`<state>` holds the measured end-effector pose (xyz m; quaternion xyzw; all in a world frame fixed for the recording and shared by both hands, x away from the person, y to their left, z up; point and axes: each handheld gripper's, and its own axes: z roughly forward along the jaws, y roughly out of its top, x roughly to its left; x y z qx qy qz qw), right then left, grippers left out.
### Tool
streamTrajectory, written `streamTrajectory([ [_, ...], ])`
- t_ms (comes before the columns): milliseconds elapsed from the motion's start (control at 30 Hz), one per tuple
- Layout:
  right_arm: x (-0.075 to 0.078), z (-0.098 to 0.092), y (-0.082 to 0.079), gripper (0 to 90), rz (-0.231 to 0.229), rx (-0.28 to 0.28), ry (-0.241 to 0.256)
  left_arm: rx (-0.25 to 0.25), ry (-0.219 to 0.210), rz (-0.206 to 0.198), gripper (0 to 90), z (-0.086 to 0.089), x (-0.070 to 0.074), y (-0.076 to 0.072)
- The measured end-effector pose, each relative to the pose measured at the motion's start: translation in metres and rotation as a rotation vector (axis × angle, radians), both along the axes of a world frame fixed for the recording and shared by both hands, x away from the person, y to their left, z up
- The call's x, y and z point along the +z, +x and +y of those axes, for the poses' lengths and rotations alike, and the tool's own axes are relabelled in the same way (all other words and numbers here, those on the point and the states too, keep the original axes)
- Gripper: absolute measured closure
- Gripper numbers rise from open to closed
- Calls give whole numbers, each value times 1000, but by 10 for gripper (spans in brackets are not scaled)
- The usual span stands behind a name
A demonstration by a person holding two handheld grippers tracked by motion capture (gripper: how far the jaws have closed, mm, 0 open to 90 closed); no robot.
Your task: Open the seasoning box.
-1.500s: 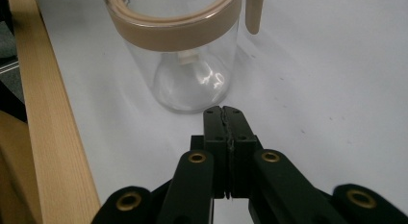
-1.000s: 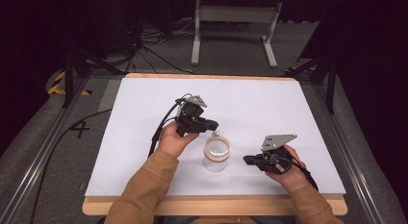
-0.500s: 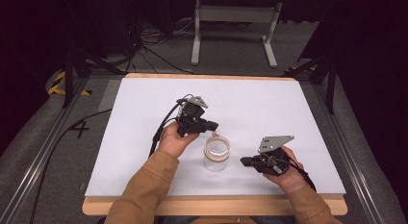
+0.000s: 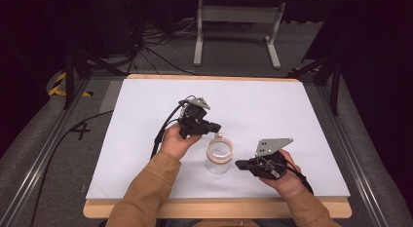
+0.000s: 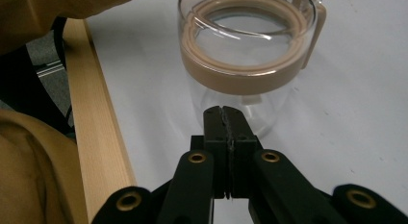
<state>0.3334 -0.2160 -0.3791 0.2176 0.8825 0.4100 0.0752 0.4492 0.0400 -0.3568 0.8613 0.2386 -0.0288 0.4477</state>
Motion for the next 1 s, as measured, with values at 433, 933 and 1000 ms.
streamTrajectory([
  [433,4,8,-1,893,-10,2,41,-1,2,3,886,0,-2,2],
  [933,8,12,5,894,-22,-38,106,8,-8,11,885,1,-2,3],
  [1000,8,12,5,894,-21,-41,106,11,-4,8,885,1,-2,3],
])
